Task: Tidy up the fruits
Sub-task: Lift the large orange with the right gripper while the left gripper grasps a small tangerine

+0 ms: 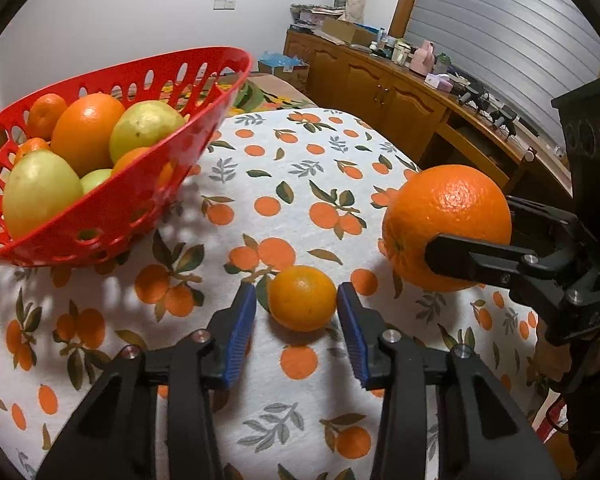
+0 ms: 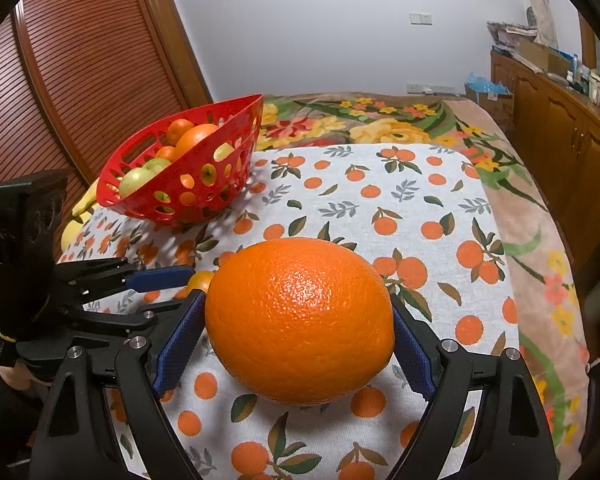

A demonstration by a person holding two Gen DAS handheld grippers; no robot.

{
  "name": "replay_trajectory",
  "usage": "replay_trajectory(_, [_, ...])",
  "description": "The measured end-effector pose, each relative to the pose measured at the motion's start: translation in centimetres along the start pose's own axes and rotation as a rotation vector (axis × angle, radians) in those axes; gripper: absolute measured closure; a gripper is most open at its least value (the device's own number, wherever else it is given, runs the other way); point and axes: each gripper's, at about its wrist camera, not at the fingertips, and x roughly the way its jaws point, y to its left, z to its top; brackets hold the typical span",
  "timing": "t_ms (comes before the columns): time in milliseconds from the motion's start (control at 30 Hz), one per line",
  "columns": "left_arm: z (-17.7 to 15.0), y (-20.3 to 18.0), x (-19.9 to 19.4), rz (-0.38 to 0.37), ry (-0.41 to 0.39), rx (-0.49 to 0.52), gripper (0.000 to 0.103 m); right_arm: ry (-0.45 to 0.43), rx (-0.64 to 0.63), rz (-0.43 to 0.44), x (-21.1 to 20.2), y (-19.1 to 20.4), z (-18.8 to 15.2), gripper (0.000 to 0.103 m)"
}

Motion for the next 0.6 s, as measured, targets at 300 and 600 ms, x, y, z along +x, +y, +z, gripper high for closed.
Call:
replay_trajectory(300, [0.1, -0.5, 0.8, -0.015, 0.002, 0.002, 0.069, 0.002, -0.004, -0.007, -0.3, -0.2, -0.2, 0.014])
replay_trajectory(600, [-0.2, -0.2, -0.9, 0.007, -0.022, 0.000, 0.071, -0.005, -0.017, -0.002, -0.4, 0.3, -0.2, 0.014])
